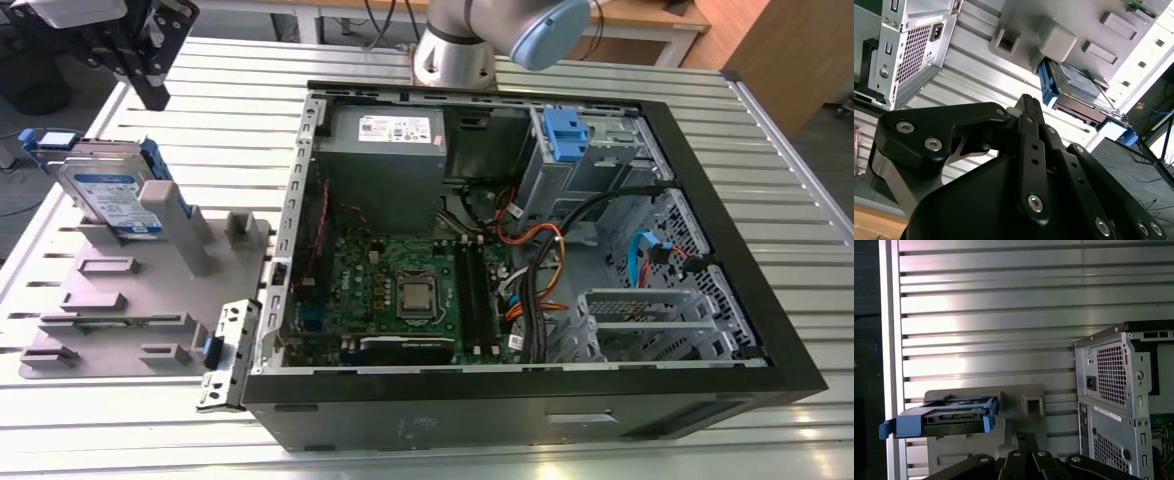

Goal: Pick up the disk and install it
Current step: 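Reach for the disk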

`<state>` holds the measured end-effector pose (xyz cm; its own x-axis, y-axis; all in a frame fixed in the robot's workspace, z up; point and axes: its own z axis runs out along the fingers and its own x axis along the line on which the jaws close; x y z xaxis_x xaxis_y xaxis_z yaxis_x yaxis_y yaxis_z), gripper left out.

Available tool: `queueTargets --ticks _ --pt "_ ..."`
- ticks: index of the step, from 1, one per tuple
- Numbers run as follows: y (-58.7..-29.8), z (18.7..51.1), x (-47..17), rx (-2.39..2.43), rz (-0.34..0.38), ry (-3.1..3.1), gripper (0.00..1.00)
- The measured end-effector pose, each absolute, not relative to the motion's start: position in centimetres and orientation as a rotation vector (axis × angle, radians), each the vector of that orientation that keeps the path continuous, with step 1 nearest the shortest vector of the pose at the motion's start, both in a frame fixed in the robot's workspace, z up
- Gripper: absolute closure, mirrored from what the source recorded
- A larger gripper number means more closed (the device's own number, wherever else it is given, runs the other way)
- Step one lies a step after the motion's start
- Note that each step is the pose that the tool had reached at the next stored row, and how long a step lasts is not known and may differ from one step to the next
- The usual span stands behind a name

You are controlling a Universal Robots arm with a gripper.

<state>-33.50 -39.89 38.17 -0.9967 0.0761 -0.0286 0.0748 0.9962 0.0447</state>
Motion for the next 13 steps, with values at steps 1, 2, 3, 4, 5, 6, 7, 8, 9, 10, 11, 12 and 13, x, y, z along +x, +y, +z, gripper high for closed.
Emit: queueTargets --ticks 1,2,3,4,5,6,7,8,9,10,11,12,13 --pt "-39.9 38.2 -33.6 0.118 0.068 3.108 0.89" --pt "-39.9 38.1 -33.8 0.118 0.068 3.108 0.89" --pt "-39.9 38.1 -33.9 0.118 0.068 3.108 0.89" --pt "-39.9 38.1 -34.0 0.118 0.068 3.108 0.89" --pt "-39.9 38.0 -34.2 0.118 0.068 3.108 0.89" --pt "-39.9 38.0 -34.3 0.118 0.068 3.108 0.89" --pt "-39.9 37.9 -34.4 0.118 0.068 3.108 0.89" --pt "-39.9 37.9 -34.5 0.118 0.068 3.108 0.89" --pt "-39.9 37.9 -34.6 0.118 0.068 3.108 0.89" --pt "-39.9 37.9 -34.6 0.117 0.068 3.108 0.89" --pt "-39.9 37.9 -34.6 0.117 0.068 3.108 0.89" --pt "-39.9 37.9 -34.6 0.117 0.068 3.108 0.89" --pt "-39.9 37.9 -34.6 0.118 0.068 3.108 0.89"
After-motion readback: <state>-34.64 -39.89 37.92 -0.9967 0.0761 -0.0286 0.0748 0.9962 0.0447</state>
